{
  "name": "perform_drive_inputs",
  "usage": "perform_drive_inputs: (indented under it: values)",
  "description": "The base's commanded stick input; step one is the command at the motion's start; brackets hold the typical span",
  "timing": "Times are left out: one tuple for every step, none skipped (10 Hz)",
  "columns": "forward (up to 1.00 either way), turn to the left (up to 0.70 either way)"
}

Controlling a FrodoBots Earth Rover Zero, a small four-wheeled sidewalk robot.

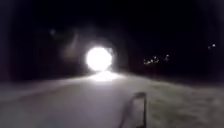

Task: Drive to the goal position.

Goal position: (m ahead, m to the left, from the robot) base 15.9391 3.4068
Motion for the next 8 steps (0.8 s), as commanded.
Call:
perform_drive_inputs:
  values:
    - [1.0,0.0]
    - [1.0,0.0]
    - [1.0,0.0]
    - [1.0,0.0]
    - [1.0,0.0]
    - [1.0,0.0]
    - [1.0,0.0]
    - [1.0,0.0]
